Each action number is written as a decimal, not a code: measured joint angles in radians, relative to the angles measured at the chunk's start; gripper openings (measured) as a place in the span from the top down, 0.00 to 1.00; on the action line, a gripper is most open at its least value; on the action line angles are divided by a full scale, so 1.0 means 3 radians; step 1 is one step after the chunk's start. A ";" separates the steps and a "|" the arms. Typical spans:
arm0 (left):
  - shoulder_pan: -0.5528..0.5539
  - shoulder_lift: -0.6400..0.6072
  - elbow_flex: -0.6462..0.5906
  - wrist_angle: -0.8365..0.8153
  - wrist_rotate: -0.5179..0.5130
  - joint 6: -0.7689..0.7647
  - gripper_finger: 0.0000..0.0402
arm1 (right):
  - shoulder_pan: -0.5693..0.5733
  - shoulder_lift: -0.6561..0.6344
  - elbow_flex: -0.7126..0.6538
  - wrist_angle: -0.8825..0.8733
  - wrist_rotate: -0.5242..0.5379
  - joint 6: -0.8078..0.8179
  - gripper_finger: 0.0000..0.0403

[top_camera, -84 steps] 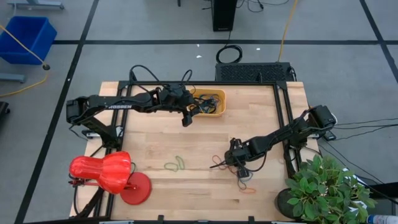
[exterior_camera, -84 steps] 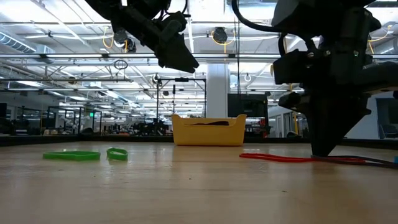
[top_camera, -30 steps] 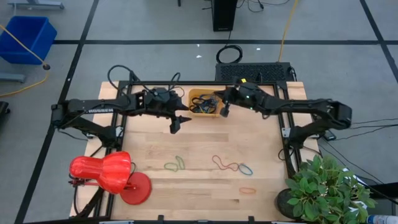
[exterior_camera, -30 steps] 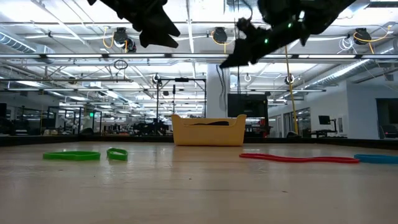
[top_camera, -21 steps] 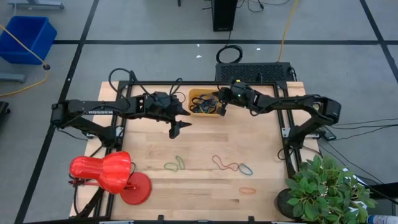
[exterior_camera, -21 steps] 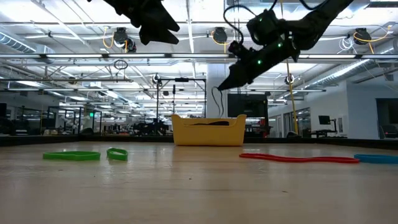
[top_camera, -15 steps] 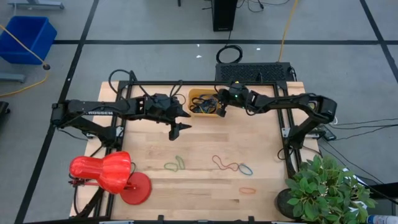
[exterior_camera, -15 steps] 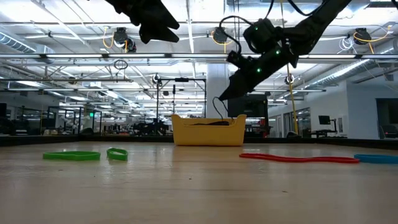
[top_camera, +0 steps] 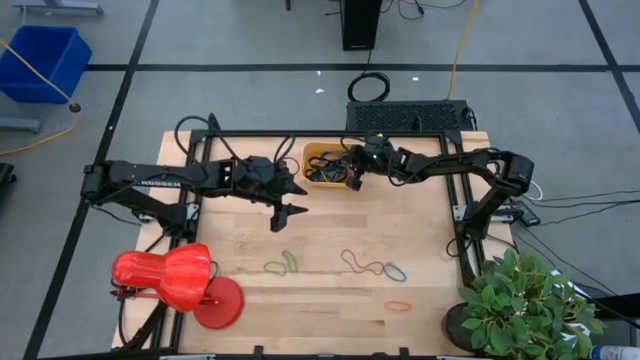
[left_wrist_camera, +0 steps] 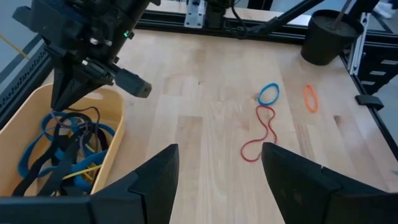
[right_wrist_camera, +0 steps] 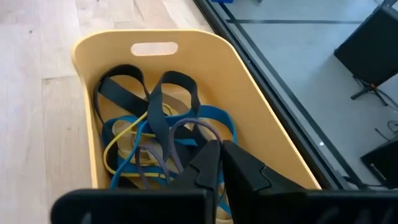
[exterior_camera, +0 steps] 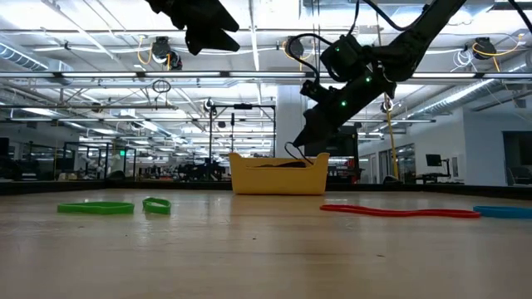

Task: Pick and place rubber bands into bin
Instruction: Put the purple rubber band into the yellow bin, then put the right green rubber band into the yellow bin, then put the blue rubber band into the yellow bin

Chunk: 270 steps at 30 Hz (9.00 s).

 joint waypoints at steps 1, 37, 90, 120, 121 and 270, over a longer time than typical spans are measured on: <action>-0.0003 0.0000 0.0000 0.0000 0.0000 0.0000 0.41 | 0.0000 0.0000 0.0000 0.0002 0.0000 0.0024 0.95; -0.0129 0.0000 0.0000 -0.0139 0.0164 0.0094 0.41 | 0.0745 -0.1178 -0.0207 -0.0630 0.0004 0.0309 0.54; -0.0732 0.1813 0.0005 -0.0858 0.0212 0.0877 0.97 | 0.0752 -0.1358 -0.0678 -0.0074 0.0008 0.0496 0.56; 0.0131 0.0459 -0.0003 0.0398 0.0778 0.0465 0.96 | 0.0752 -0.1357 -0.0678 -0.0020 0.0008 0.0498 0.56; 0.0179 0.0452 -0.0001 0.0543 0.0754 0.0494 0.97 | 0.0752 -0.1357 -0.0678 -0.0009 0.0008 0.0498 0.56; 0.1173 0.1803 0.0000 0.1366 -0.0264 0.0878 0.48 | 0.2838 -0.0499 -0.0543 -0.2278 -0.0164 0.2741 0.68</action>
